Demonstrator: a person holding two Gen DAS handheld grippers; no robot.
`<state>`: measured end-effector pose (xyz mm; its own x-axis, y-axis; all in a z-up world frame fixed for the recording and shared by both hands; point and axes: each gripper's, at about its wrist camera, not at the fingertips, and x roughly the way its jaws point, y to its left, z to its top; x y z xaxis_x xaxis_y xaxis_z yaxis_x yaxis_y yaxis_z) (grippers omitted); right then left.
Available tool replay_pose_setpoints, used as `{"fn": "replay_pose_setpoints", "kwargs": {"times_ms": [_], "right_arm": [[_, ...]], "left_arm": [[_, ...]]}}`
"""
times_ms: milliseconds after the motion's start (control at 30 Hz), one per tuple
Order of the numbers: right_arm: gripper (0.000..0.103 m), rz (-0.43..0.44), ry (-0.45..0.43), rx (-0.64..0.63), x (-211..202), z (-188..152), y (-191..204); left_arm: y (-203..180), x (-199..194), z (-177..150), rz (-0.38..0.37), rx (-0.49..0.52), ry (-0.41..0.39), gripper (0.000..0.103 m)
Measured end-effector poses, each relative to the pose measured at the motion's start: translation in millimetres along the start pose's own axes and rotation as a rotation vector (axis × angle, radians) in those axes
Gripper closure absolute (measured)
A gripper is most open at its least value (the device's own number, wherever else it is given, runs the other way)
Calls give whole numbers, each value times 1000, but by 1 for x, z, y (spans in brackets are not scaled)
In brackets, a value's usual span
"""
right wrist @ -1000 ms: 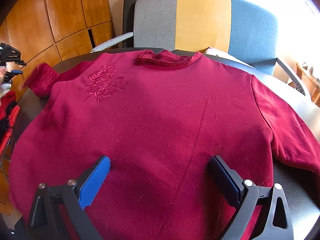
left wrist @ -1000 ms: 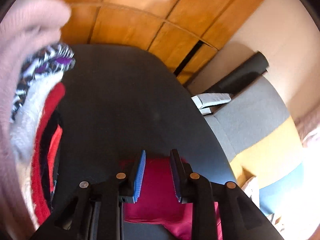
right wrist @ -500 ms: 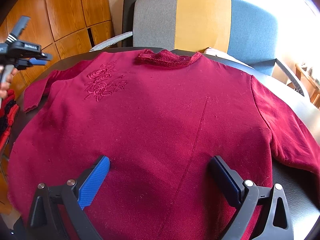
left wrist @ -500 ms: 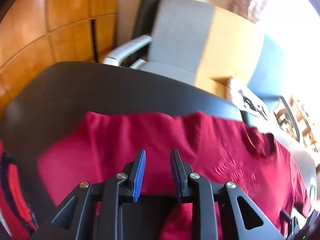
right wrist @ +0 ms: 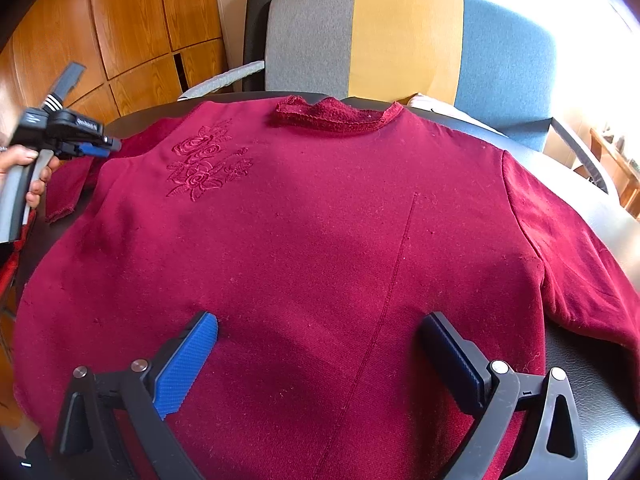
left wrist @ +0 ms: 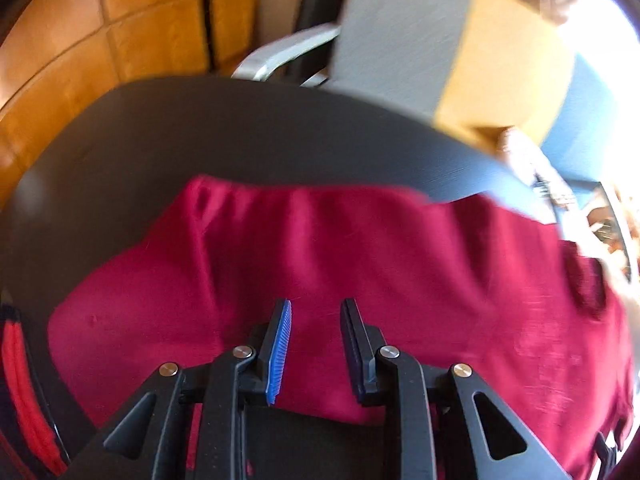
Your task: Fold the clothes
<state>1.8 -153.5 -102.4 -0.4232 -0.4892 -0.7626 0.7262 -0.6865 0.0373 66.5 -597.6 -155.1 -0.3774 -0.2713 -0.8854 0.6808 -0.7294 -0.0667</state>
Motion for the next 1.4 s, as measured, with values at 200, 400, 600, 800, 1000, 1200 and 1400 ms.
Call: {"fn": "replay_pose_setpoints", "kwargs": {"times_ms": [200,400,600,800,1000,1200,1400], "right_arm": [[0,-7,3,-3,2,1,-1],[0,3,-2,3,3,1,-8],[0,7,-6,5,3,0,-10],[0,7,-9,7,0,-1,-8],[0,8,-10,6,0,0,-8],[0,8,-9,6,0,-1,-9],[0,12,-10,9,0,-1,-10]], "left_arm": [[6,11,8,51,8,-51,75],[16,12,29,101,-33,-42,77],[91,-28,24,202,-354,-78,78],[112,-70,0,192,-473,-166,78],[51,-57,1,209,-216,-135,77],[45,-4,22,328,-188,-26,75],[95,-25,67,431,-433,-129,76]]}}
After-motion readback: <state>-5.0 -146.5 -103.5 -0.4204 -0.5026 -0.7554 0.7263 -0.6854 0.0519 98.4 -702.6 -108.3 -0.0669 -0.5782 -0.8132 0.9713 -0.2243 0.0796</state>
